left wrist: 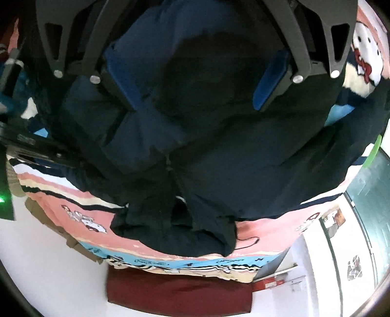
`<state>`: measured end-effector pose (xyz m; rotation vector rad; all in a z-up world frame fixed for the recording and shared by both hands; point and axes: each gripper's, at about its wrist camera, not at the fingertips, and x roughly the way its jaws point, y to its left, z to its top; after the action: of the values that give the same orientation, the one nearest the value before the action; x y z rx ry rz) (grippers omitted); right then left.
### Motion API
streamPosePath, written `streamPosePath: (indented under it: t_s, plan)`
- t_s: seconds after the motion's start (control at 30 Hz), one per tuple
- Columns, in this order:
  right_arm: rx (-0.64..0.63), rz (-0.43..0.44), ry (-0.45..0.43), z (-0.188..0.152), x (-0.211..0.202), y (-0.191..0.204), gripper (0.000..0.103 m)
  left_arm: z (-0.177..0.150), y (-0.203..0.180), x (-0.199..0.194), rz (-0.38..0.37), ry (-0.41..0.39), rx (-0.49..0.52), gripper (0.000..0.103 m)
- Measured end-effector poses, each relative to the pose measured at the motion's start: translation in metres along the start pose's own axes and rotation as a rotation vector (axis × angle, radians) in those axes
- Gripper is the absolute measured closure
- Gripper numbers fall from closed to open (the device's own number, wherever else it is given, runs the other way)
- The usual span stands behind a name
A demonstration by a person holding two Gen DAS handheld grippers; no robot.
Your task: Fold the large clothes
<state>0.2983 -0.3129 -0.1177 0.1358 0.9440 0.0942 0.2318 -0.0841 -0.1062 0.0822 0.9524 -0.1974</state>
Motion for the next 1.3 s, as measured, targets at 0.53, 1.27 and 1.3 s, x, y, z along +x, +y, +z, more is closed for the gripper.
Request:
streamPosePath:
  t_s: [0.53,1.27,1.3]
  plan:
    - [-0.083,0.030,0.123,-0.051,0.043,0.039,0.023,-0.034,0.002,0.041,0.049,0.031,0.039,0.008]
    - [0.081,-0.043,-0.046,-0.085,-0.130,0.035,0.018,-0.052,0.141,-0.106,-0.020,-0.099,-0.161,0.008]
    - [0.086,-0.044,-0.059,-0.090,-0.141,0.033,0.018,-0.055,0.150,-0.110,-0.018,-0.098,-0.174,0.008]
